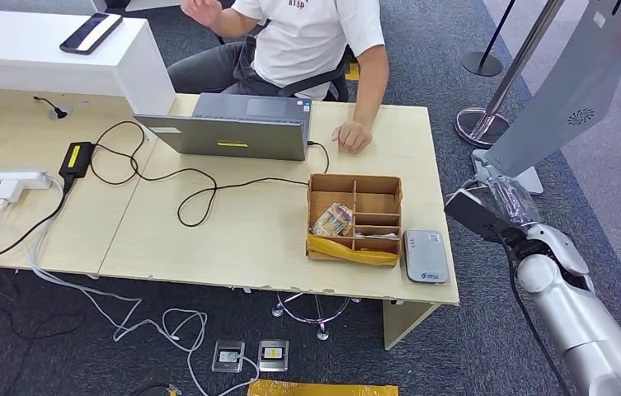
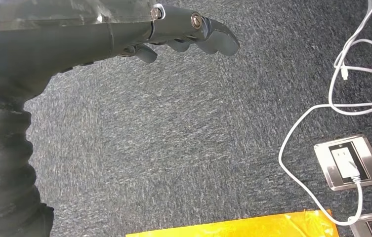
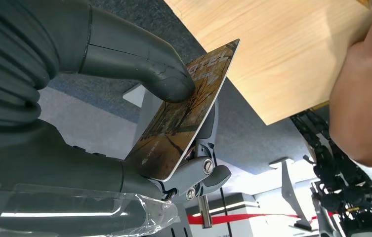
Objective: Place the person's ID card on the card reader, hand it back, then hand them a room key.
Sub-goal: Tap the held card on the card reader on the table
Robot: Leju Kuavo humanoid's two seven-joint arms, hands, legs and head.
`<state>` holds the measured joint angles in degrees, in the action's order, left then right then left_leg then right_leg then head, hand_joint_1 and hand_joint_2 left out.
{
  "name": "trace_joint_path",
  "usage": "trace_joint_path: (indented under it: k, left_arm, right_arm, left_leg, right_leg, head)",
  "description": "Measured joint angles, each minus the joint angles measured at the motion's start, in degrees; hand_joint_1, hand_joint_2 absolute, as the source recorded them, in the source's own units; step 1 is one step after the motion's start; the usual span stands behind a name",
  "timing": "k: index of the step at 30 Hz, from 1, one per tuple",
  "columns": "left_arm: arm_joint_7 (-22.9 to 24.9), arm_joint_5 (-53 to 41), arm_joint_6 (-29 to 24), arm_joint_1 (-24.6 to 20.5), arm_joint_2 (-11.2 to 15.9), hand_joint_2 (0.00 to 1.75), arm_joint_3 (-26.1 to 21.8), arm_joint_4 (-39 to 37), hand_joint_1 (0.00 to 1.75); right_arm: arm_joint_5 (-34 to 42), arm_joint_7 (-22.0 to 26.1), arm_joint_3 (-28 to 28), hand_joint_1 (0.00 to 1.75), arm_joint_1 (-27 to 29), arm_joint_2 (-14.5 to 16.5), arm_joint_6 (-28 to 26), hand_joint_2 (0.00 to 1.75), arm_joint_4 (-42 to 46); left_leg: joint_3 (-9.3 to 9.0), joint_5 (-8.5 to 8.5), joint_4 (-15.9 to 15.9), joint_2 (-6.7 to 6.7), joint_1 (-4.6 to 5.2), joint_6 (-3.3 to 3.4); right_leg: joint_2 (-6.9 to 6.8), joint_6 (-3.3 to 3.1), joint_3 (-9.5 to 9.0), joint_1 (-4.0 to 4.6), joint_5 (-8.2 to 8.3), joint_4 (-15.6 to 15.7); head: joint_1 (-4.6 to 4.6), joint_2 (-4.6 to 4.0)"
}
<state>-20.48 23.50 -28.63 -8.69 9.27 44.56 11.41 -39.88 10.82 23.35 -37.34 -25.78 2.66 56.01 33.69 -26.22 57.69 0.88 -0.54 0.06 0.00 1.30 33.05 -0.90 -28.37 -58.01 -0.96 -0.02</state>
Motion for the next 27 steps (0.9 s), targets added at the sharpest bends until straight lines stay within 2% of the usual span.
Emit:
trace_joint_path:
  k: [27]
  left_arm:
    - [-0.01, 0.17, 0.09, 0.0, 0.02, 1.75, -0.01, 0.0, 0.0]
  right_arm:
    - [-2.2, -1.17, -0.8, 1.75, 4.99, 0.4, 2.34, 1.75, 0.82]
  left_leg:
    - [-0.01, 0.0, 0.0, 0.0, 0.0, 0.0]
  right_leg:
    - [-0.01, 0.0, 0.0, 0.0, 0.0, 0.0]
  head:
    - [0.0, 0.0]
